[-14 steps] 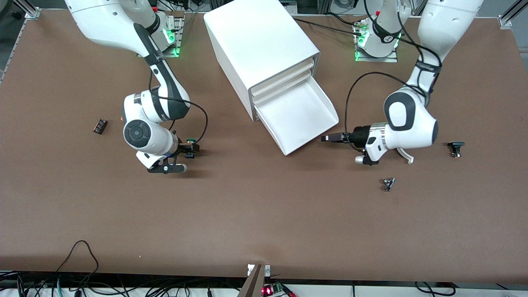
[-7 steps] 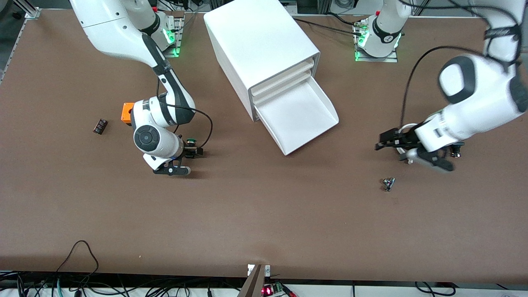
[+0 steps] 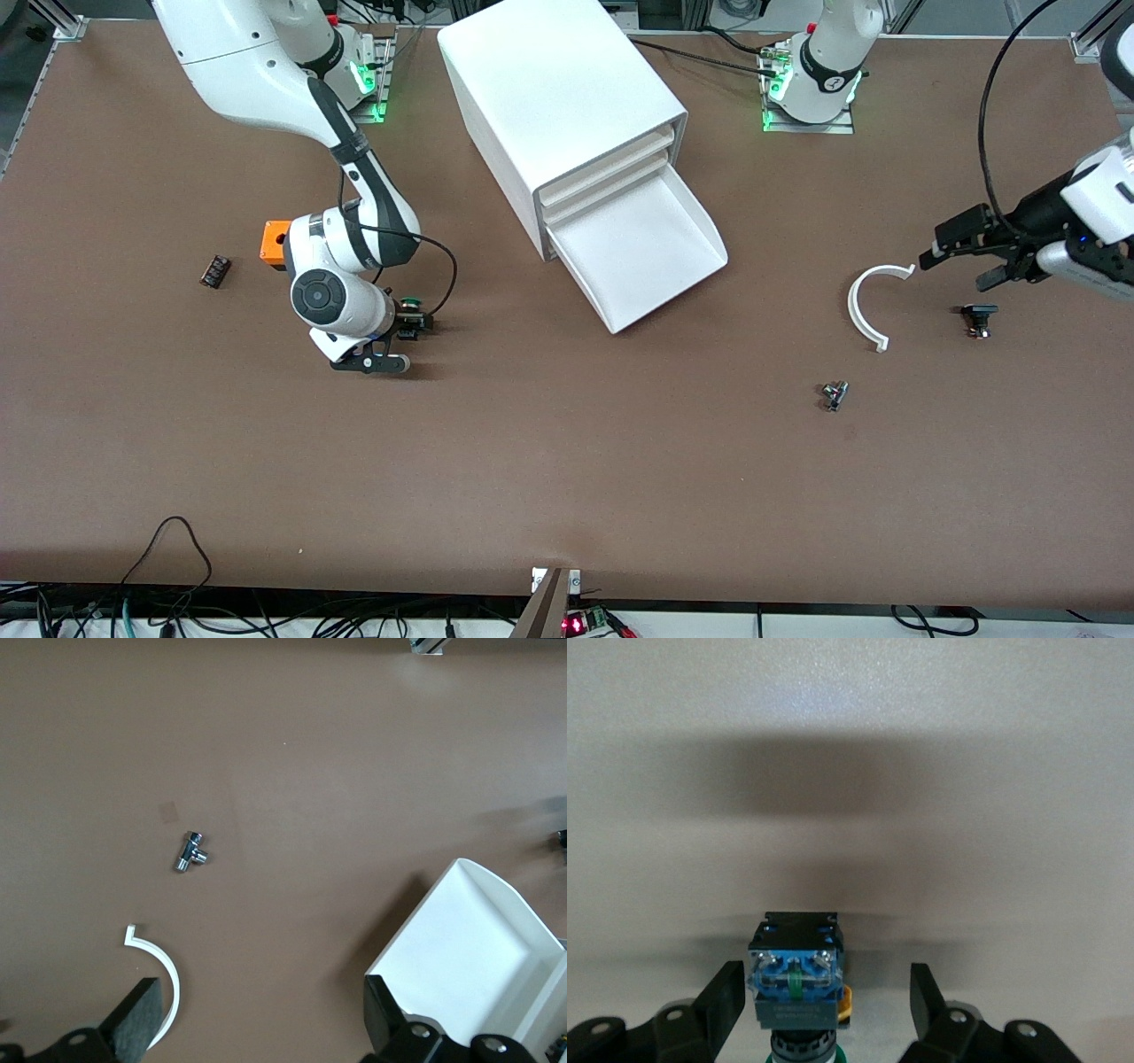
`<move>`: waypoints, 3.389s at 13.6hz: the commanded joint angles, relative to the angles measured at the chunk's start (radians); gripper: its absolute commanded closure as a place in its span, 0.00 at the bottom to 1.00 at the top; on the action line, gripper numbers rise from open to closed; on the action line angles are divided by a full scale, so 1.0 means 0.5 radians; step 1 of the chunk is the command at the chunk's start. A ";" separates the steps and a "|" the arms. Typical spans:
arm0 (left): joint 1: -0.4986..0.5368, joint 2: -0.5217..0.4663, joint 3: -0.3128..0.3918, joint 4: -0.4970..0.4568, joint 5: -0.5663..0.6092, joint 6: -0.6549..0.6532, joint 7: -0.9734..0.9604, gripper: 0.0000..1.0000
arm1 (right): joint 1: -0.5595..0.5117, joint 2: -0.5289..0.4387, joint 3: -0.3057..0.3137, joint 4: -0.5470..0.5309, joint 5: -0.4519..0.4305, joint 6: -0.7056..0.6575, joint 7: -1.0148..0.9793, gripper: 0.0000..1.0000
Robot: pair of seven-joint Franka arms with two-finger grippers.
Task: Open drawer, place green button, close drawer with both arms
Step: 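Lift the green button with the right gripper while the left gripper withdraws, then carry the green button over the open drawer and lower it inside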
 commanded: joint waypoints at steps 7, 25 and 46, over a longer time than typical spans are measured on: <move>-0.005 -0.029 -0.009 -0.038 0.049 -0.030 -0.013 0.00 | 0.050 -0.026 0.001 0.043 0.002 0.024 -0.008 0.66; -0.042 -0.087 -0.272 -0.016 0.776 -0.061 -0.623 0.00 | 0.252 -0.035 0.332 1.059 0.005 -0.406 -2.020 0.66; -0.042 -0.084 -0.251 0.060 0.798 -0.143 -0.872 0.00 | 1.014 0.459 0.310 1.366 -0.189 -0.418 -2.663 0.43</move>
